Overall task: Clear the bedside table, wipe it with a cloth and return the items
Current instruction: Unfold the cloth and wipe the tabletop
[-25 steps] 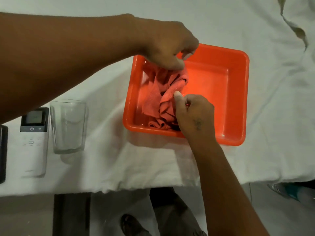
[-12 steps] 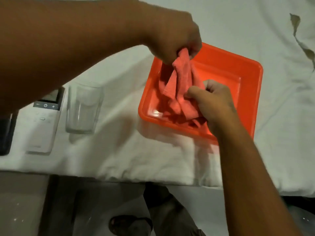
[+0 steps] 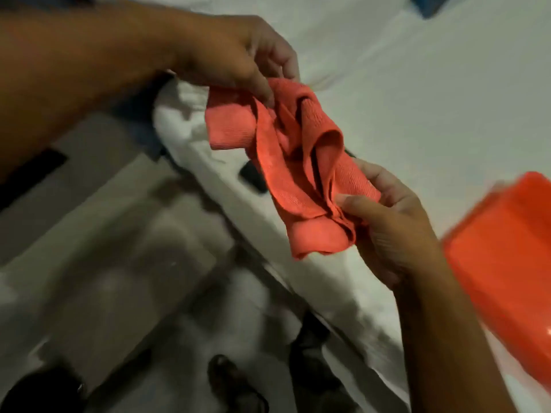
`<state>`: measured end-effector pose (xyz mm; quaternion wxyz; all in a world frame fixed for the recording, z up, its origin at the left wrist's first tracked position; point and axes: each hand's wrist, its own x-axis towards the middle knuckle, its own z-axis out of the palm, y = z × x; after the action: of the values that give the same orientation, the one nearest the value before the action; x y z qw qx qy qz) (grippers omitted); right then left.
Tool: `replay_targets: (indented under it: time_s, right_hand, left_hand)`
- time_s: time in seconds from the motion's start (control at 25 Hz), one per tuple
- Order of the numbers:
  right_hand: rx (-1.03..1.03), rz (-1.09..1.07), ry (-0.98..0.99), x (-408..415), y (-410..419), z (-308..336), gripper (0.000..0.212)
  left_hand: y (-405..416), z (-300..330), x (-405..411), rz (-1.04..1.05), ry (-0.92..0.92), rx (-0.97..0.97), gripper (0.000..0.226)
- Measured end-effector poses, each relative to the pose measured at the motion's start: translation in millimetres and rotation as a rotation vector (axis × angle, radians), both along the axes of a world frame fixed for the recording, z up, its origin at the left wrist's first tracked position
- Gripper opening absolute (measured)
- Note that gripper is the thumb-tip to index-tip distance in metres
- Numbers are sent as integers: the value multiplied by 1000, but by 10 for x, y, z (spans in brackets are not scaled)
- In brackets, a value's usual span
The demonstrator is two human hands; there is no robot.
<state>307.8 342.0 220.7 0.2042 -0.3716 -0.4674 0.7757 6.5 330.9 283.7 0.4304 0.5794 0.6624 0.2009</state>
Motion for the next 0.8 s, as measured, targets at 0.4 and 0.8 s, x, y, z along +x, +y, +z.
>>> replay_targets:
  time_s: [0.4, 0.8]
  right_hand:
    - [-238, -45, -342, -1095, -1476, -1612, 34]
    - [485, 398, -855, -1320, -1248, -2585, 33]
  left_hand:
    - [-1531, -1769, -758, 186, 333, -219, 35]
    - [-1525, -2914, -678, 407, 361, -26, 34]
